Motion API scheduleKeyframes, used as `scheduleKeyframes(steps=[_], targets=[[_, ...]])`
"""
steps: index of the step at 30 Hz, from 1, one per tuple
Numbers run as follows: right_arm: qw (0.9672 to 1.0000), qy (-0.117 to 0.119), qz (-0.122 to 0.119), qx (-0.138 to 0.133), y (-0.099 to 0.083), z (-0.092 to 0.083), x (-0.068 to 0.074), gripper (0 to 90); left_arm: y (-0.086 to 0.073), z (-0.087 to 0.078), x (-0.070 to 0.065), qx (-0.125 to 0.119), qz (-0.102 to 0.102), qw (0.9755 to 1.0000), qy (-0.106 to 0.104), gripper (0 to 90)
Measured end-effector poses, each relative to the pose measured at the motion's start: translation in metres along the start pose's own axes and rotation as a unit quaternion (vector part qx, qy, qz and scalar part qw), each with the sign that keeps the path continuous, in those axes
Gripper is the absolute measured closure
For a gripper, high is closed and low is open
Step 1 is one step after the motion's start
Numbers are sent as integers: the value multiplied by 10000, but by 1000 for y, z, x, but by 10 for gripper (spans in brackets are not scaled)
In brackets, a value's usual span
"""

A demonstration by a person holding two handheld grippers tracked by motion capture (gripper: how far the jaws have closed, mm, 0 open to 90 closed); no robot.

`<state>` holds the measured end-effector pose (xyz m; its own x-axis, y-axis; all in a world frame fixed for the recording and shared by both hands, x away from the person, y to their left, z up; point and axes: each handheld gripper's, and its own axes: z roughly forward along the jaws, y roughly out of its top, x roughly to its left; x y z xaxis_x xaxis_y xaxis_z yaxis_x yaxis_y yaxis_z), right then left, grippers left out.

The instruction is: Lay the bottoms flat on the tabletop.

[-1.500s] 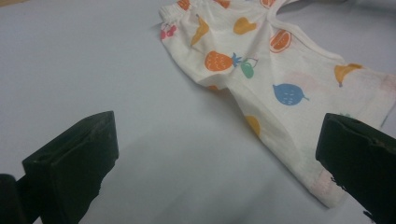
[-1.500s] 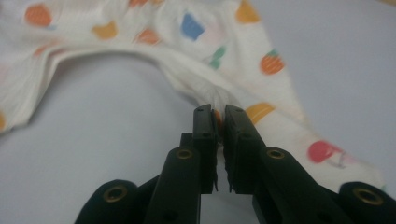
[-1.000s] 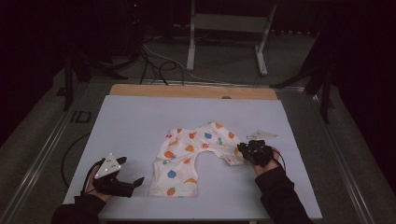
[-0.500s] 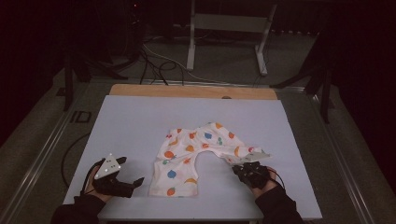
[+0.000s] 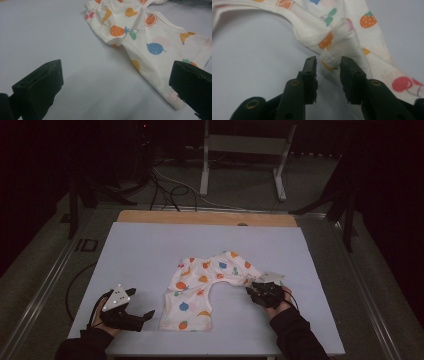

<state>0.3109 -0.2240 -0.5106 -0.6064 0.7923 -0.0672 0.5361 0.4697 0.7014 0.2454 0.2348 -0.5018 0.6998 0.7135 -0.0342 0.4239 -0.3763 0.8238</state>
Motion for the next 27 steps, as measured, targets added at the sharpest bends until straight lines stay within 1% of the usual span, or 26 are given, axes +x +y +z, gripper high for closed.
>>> scheduleKeyframes(steps=[3,5,6,7,8,9,10,11,12,14,16,17,20,22,25,27], targets=[[9999,-42,-103,41,2,6,-1,631,0,0,0,3,-4,10000,2,6],[9997,-98,-155,136,3,12,-3,631,0,0,0,0,-3,10000,-2,6],[9996,-124,-215,109,3,14,-3,627,0,0,0,3,-11,10000,0,6],[9996,-111,-218,122,4,14,-4,630,0,0,0,-8,-7,10000,1,6],[9997,-127,-180,127,5,15,-4,646,0,0,0,-5,-7,10000,0,6],[9996,-155,-190,133,5,15,-4,658,0,0,0,7,4,10000,6,6],[9995,-158,-233,133,5,15,-4,690,0,0,0,6,0,10000,4,6],[9995,-163,-225,151,5,15,-6,741,0,0,0,-4,-18,10000,0,6],[9993,-251,-190,184,6,15,-6,796,0,0,0,-6,-12,10000,6,6],[9992,-278,-163,219,6,15,-9,877,0,0,0,7,1,10000,2,6],[9993,-289,-68,210,7,13,-11,899,0,0,0,-1,7,10000,9,6],[9993,-274,-77,226,7,12,-11,900,0,-1,1,-9,-7,10000,15,6],[9995,-264,-85,176,9,5,-9,900,0,-1,0,8,22,10000,14,6],[9995,-242,-155,97,11,-3,-5,900,0,-1,0,-20,-6,10000,21,6],[9996,-104,-271,-7,13,-22,5,900,0,-2,0,-24,14,10000,32,6],[9993,21,-355,-75,15,-35,13,900,0,-3,1,-32,-14,10000,36,6]])
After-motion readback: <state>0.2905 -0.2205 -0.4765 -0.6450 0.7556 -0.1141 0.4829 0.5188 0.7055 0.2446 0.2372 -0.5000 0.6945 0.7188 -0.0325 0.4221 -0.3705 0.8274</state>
